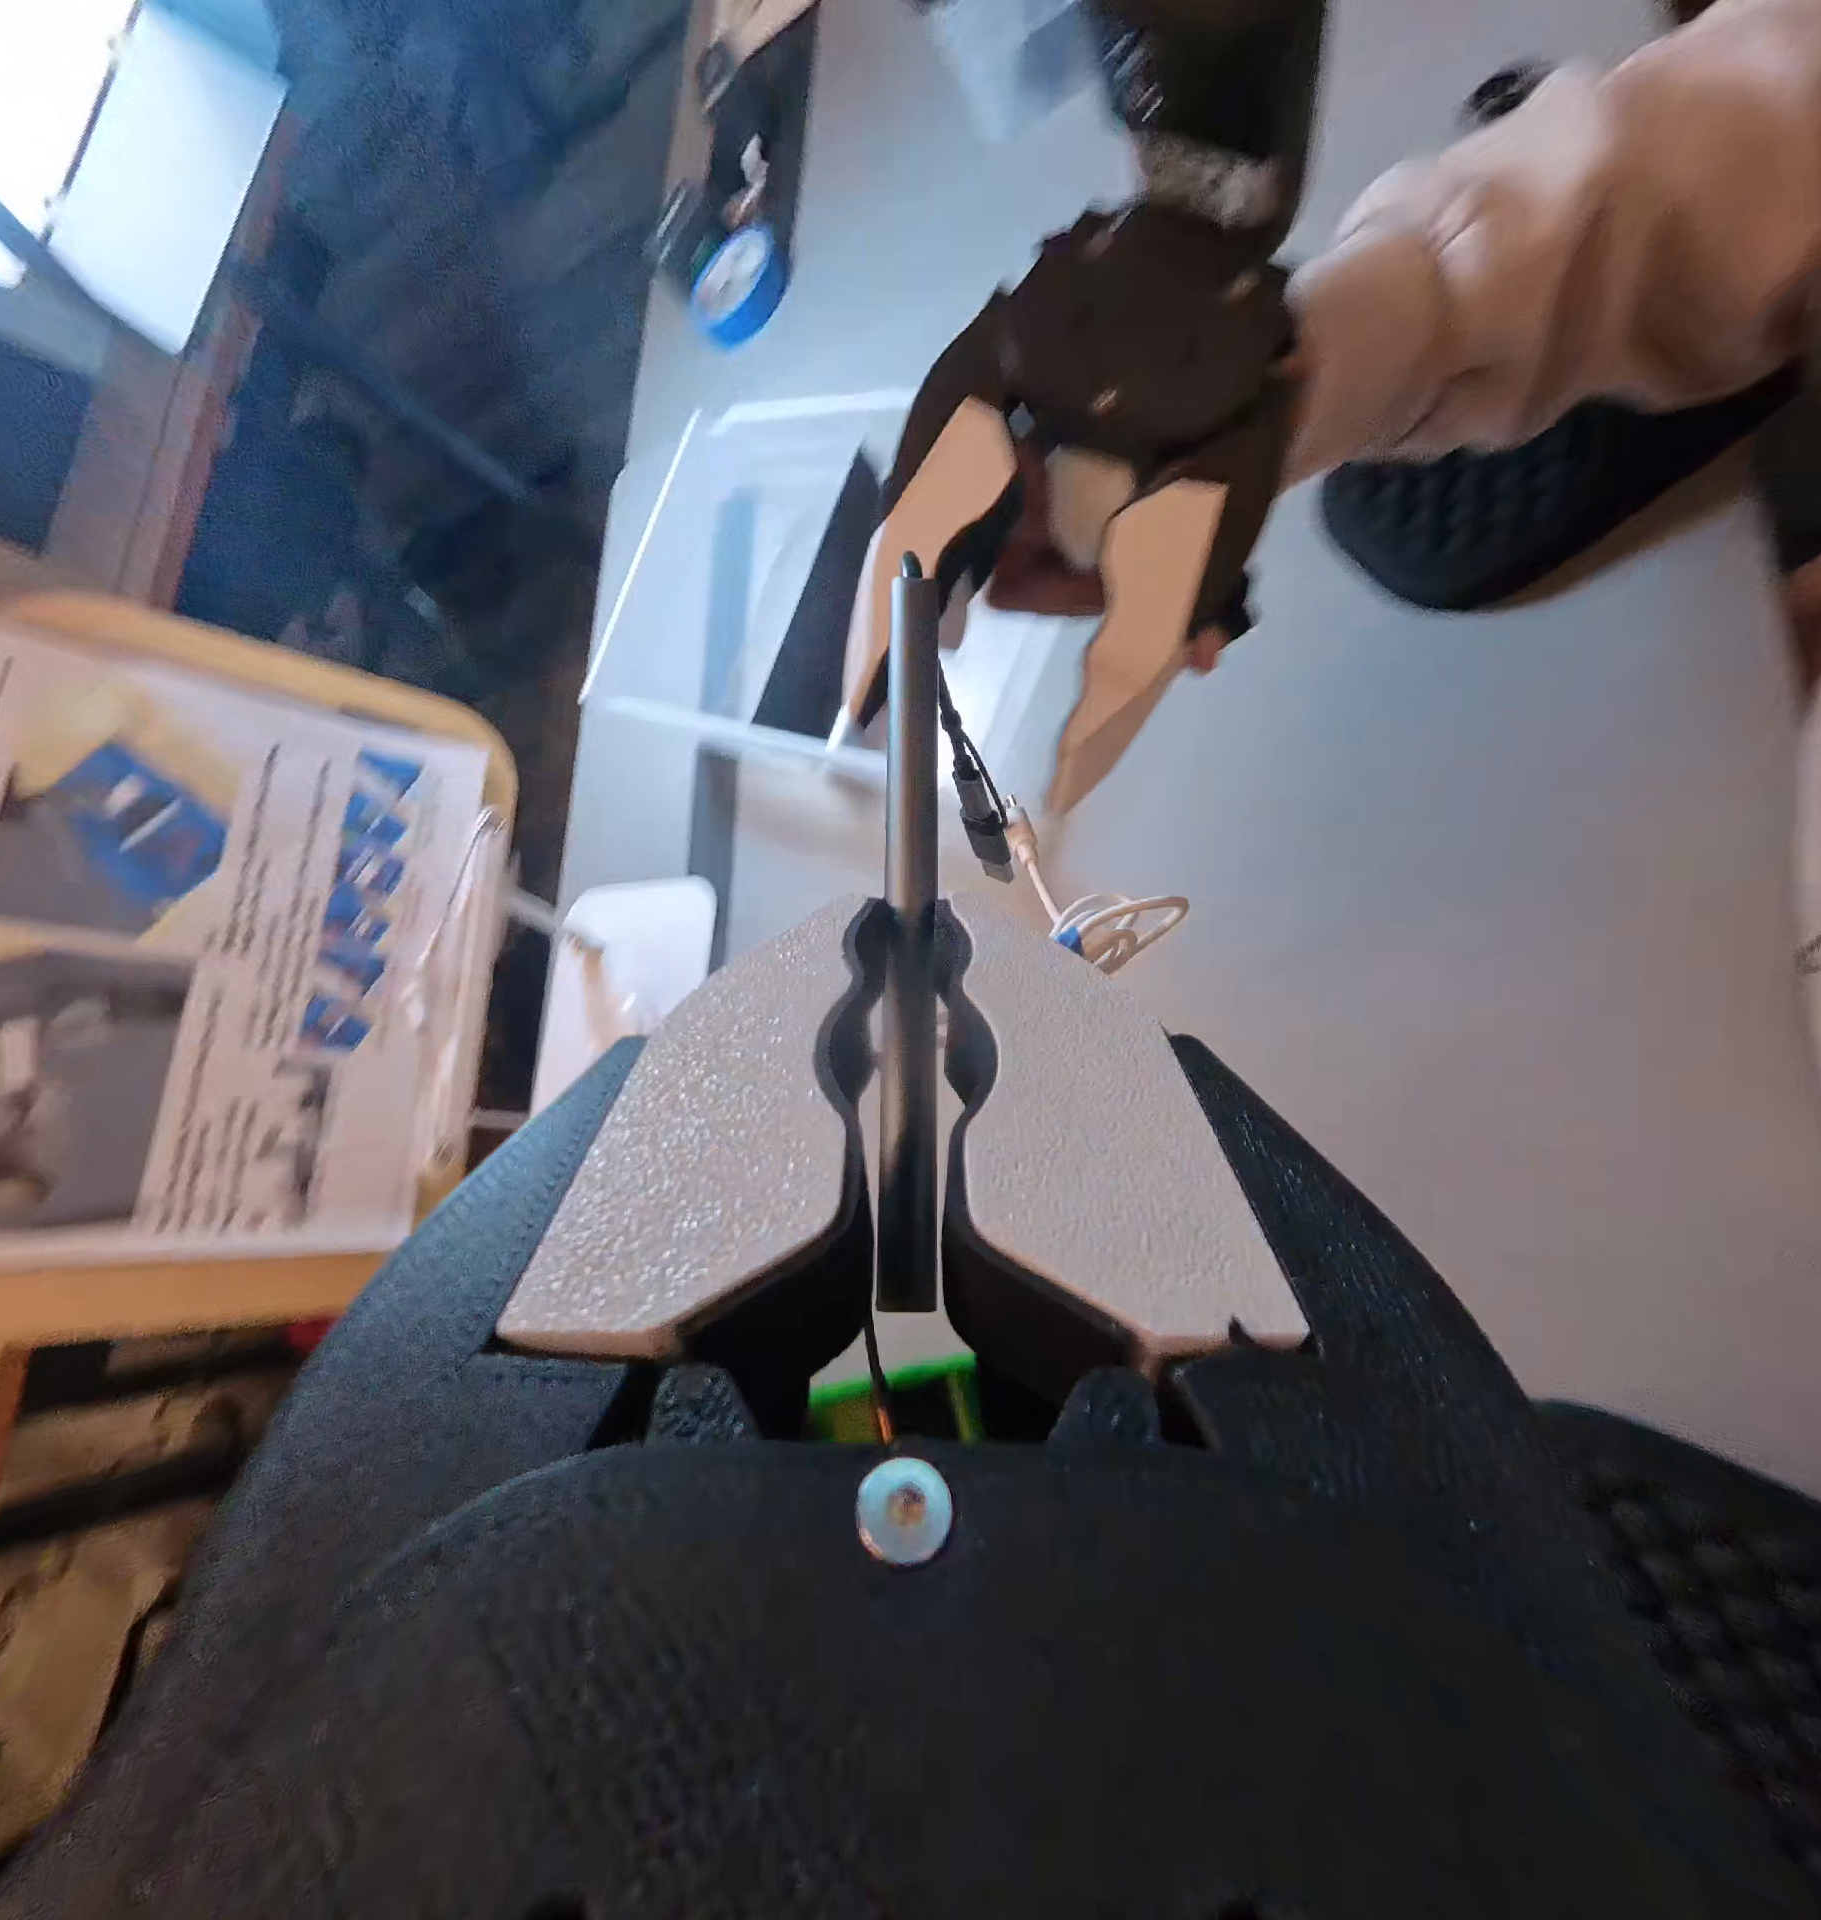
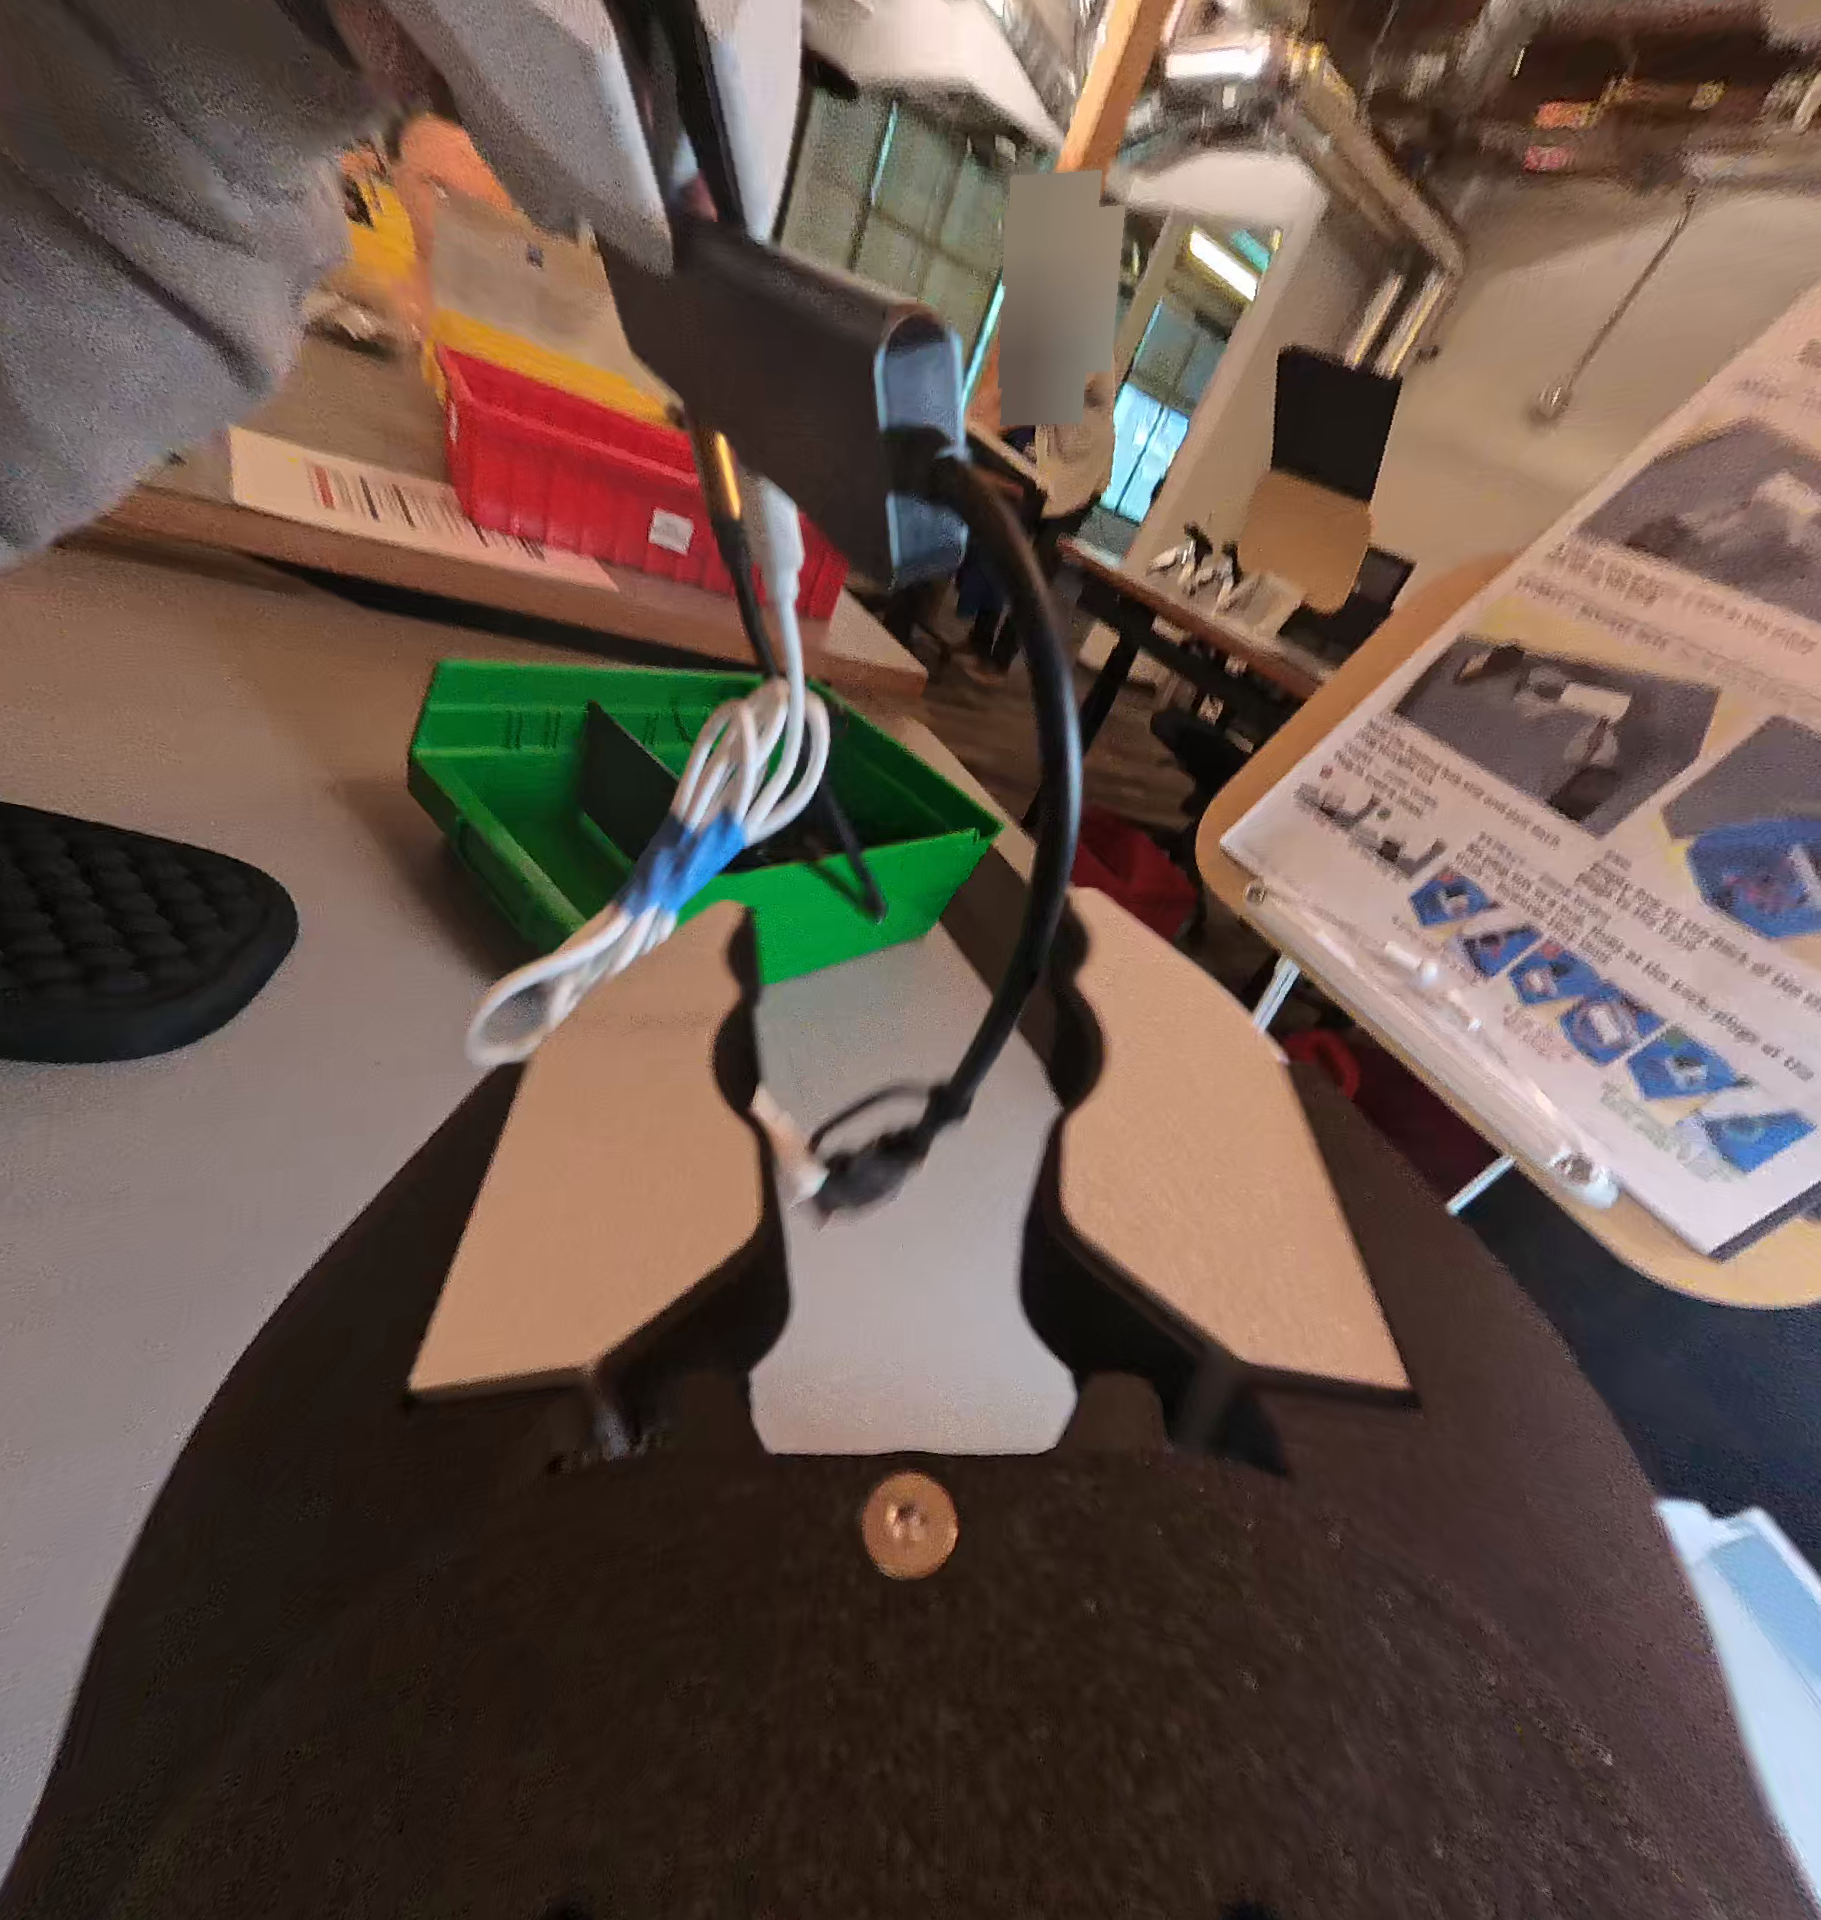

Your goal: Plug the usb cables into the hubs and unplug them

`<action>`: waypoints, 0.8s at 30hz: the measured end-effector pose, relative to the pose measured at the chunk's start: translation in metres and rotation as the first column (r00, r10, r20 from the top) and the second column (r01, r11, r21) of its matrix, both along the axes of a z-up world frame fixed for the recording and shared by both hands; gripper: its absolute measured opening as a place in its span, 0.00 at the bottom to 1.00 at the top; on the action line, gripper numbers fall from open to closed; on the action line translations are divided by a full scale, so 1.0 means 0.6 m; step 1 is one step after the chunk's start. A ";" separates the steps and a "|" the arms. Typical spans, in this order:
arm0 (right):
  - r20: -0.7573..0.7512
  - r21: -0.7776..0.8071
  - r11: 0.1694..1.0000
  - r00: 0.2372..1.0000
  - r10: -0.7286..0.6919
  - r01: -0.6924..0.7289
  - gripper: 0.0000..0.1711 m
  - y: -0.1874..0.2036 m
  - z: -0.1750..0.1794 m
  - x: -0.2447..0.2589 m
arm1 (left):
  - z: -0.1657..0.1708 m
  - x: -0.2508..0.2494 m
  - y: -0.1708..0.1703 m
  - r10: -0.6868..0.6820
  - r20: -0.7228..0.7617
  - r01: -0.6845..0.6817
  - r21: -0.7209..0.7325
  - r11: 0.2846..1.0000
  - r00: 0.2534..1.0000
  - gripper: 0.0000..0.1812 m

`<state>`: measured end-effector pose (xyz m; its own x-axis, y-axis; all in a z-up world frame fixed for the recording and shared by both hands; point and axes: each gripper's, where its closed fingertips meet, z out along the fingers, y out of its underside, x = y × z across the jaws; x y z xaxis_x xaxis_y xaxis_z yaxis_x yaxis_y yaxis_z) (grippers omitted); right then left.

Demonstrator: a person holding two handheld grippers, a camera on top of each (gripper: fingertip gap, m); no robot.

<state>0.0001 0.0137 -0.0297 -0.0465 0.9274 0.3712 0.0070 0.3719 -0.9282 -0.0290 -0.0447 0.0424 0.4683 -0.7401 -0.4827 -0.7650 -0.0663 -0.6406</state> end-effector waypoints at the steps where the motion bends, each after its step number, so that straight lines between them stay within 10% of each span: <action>1: -0.051 0.037 0.999 0.999 0.005 -0.003 0.17 -0.008 0.013 0.009 | -0.001 0.021 -0.007 -0.046 0.035 0.046 -0.004 0.999 0.998 0.05; 3: -0.096 0.095 0.995 0.995 0.025 -0.016 0.00 -0.025 0.037 0.034 | -0.005 0.046 -0.015 -0.106 0.105 0.108 -0.009 0.994 0.989 0.05; 10: 0.187 0.246 0.968 0.982 0.009 -0.056 0.00 -0.050 0.056 0.080 | -0.105 0.054 0.021 -0.107 0.248 0.107 0.014 0.994 0.963 0.05; 15: 0.322 0.272 0.954 0.946 0.034 -0.127 0.00 -0.065 0.047 0.064 | -0.179 0.087 0.023 -0.139 0.268 0.151 -0.026 0.988 0.953 0.28; 24: 0.363 0.273 0.951 0.931 0.036 -0.143 0.00 -0.099 0.063 0.006 | -0.193 0.121 0.021 -0.140 0.429 0.124 0.065 0.990 0.892 0.07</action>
<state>0.0040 -0.0459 0.0081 -0.3005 0.7669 0.5671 0.2651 0.6383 -0.7227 0.0434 -0.0321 -0.0733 0.5354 -0.7962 -0.2817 -0.4128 0.0444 -0.9098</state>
